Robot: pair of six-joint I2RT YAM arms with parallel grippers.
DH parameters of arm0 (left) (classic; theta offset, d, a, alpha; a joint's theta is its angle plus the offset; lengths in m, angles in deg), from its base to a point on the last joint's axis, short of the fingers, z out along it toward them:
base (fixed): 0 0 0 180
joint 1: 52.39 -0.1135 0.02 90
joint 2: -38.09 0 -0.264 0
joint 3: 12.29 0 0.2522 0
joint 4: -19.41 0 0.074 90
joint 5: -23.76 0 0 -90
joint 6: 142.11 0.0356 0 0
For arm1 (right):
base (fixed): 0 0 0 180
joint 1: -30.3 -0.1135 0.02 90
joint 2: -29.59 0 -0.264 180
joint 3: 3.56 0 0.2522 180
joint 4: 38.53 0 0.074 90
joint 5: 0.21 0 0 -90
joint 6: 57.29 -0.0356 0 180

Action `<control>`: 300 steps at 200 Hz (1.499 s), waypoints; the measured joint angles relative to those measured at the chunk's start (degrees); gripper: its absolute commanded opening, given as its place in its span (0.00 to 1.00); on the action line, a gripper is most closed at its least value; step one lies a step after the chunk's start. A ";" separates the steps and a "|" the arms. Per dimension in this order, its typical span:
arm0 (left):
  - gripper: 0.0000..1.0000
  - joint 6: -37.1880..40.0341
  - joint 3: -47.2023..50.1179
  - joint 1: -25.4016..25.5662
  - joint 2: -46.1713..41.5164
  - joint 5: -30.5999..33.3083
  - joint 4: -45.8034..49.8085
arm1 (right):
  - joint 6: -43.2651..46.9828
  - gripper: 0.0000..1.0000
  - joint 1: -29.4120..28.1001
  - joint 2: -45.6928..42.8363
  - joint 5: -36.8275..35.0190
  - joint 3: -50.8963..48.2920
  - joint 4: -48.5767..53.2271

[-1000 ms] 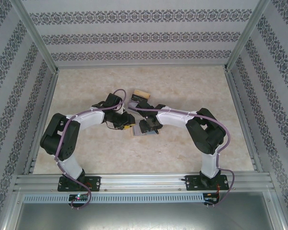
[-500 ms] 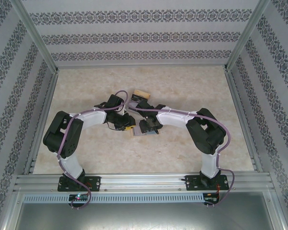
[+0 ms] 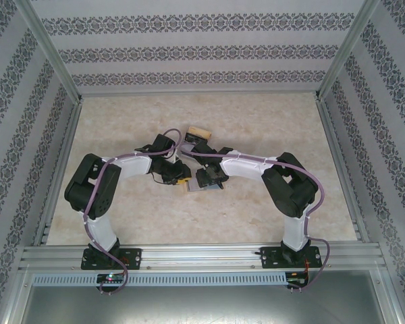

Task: Take the credit cards out of the card holder

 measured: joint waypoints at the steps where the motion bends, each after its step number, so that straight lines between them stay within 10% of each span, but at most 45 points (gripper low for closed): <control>1: 0.27 0.00 0.00 0.00 0.02 0.00 0.00 | 0.00 0.58 0.00 0.00 0.00 0.00 0.00; 113: 0.28 0.00 -0.17 0.00 0.50 -0.07 -0.37 | -0.02 0.58 0.00 -0.02 0.00 -0.04 -0.04; 241: 0.01 2.86 -3.34 0.28 0.66 2.99 4.04 | 0.24 0.65 3.58 -4.94 8.46 -4.11 -3.54; 300: 0.15 6.08 -3.56 0.26 -2.38 4.81 9.11 | -1.16 0.67 7.78 -15.34 15.54 -9.64 -10.43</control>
